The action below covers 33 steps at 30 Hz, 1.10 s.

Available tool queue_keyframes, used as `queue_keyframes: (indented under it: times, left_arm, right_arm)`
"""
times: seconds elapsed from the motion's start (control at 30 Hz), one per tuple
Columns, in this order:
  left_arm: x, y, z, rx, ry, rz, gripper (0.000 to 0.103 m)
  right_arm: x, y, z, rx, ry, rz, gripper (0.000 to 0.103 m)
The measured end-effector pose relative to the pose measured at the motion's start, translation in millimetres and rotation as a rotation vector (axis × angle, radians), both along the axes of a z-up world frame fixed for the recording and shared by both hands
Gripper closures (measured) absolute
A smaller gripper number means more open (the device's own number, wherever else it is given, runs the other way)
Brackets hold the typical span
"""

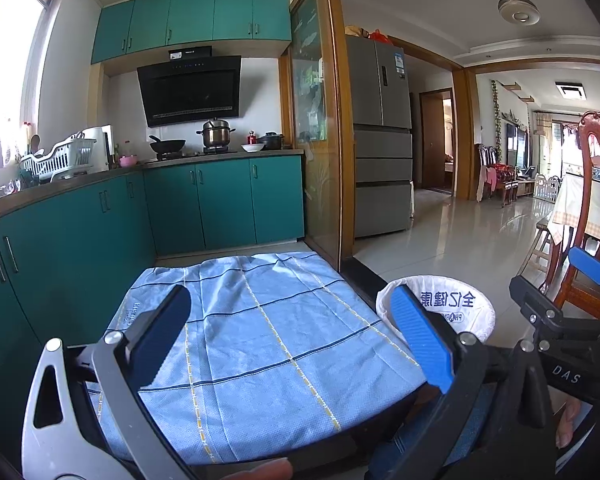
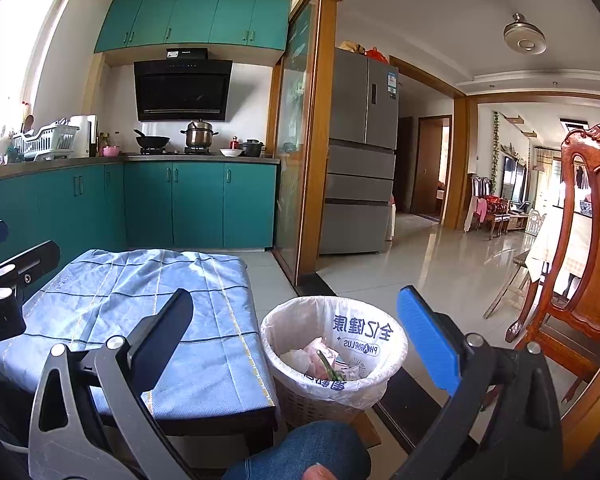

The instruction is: Collect trash

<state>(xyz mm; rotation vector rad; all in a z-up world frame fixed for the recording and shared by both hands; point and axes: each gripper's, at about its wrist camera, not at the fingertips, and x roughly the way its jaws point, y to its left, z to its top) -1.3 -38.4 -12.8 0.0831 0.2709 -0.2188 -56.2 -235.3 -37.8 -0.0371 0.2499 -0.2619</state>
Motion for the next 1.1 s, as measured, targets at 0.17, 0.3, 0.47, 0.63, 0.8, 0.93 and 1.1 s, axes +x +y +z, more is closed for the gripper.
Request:
queue_keyframes:
  times: [0.17, 0.3, 0.47, 0.63, 0.8, 0.93, 1.1]
  left_arm:
    - [0.4, 0.4, -0.8, 0.004, 0.004, -0.002, 0.003]
    - [0.5, -0.8, -1.1, 0.004, 0.007, -0.003, 0.003]
    - [0.8, -1.5, -1.7, 0.005, 0.008, -0.002, 0.003]
    - [2.4, -3.2, -4.6, 0.004, 0.013, 0.000, 0.003]
    - [4.1, -5.1, -7.6, 0.004, 0.020, -0.003, 0.003]
    - [4.1, -5.6, -8.6, 0.004, 0.021, -0.002, 0.003]
    - [4.5, -5.6, -9.7, 0.004, 0.026, -0.001, 0.003]
  right_arm:
    - [-0.2, -0.4, -0.2, 0.001, 0.000, 0.002, 0.003]
    - [-0.2, -0.2, -0.3, 0.002, 0.000, 0.001, 0.003]
    - [-0.1, -0.2, -0.5, 0.000, -0.001, 0.000, 0.003]
    - [0.2, 0.9, -2.4, 0.002, 0.002, 0.004, 0.003]
    - [0.6, 0.9, -4.4, 0.005, 0.004, 0.004, 0.003]
    - [2.1, 0.7, -5.9, 0.009, 0.007, 0.005, 0.003]
    - [2.5, 1.0, -7.6, 0.010, 0.007, 0.005, 0.003]
